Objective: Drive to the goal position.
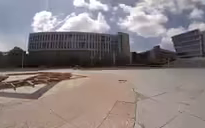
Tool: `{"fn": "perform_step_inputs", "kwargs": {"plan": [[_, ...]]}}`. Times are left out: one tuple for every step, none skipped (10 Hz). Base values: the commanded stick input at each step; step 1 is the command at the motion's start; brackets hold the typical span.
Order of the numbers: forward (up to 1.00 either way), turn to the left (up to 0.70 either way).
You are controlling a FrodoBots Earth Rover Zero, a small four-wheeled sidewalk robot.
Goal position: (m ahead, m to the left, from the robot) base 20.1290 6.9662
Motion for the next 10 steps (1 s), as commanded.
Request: {"fn": "perform_step_inputs", "kwargs": {"plan": [[0.7, 0.0], [0.7, 0.0], [0.7, 0.0], [0.7, 0.0], [0.7, 0.0], [0.7, 0.0], [0.7, 0.0], [0.7, 0.0], [0.7, 0.0], [0.7, 0.0]]}}
